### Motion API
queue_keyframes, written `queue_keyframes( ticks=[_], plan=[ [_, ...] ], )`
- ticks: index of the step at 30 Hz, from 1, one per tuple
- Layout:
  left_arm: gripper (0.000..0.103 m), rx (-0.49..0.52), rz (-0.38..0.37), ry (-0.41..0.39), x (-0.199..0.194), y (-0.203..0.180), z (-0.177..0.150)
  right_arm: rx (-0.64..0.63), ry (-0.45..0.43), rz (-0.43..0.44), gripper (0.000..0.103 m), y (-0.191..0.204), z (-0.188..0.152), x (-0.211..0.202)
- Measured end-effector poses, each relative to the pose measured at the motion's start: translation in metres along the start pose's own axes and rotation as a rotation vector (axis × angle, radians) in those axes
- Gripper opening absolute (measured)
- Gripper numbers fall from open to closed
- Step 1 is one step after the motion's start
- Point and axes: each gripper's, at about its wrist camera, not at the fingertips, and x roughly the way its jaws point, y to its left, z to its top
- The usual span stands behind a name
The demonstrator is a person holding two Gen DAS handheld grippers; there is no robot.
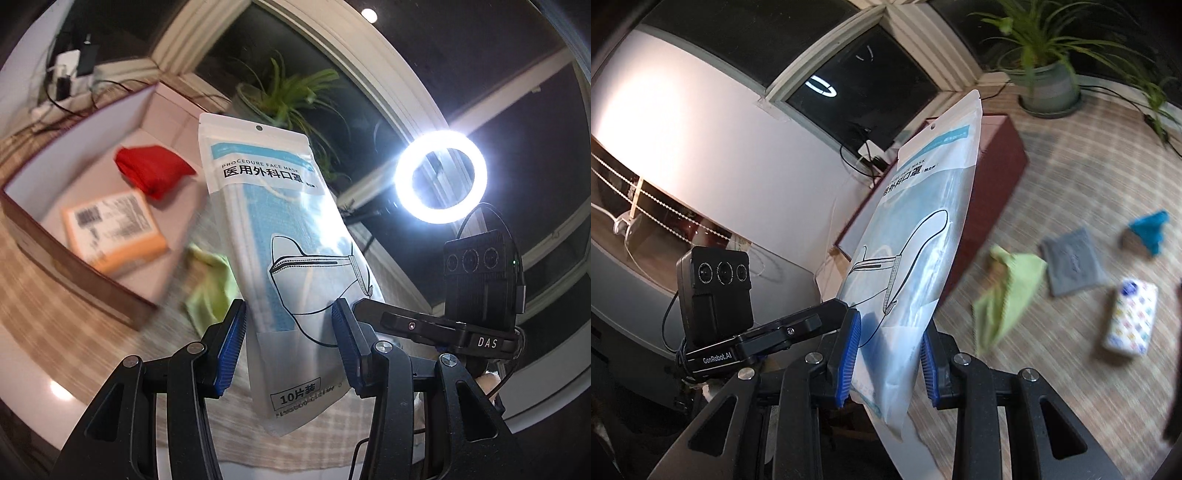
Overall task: Organize soft objects
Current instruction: 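Carry the mask bag over the shoebox with the right tool, then lower the mask bag into the shoebox and open the right gripper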
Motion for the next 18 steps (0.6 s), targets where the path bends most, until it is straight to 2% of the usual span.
queue_keyframes(
  ticks=[7, 18],
  plan=[
    [0.045, -0.009, 0.025, -0.005, -0.01, 0.036, 0.033, 0.001, 0.01, -0.004, 0.028, 0.011, 0.032, 0.046],
    [0.047, -0.028, 0.048, 0.056, 0.006, 0.091, 0.081, 0.044, 0.031, -0.074, 0.028, 0.009, 0.068, 0.105]
  ],
)
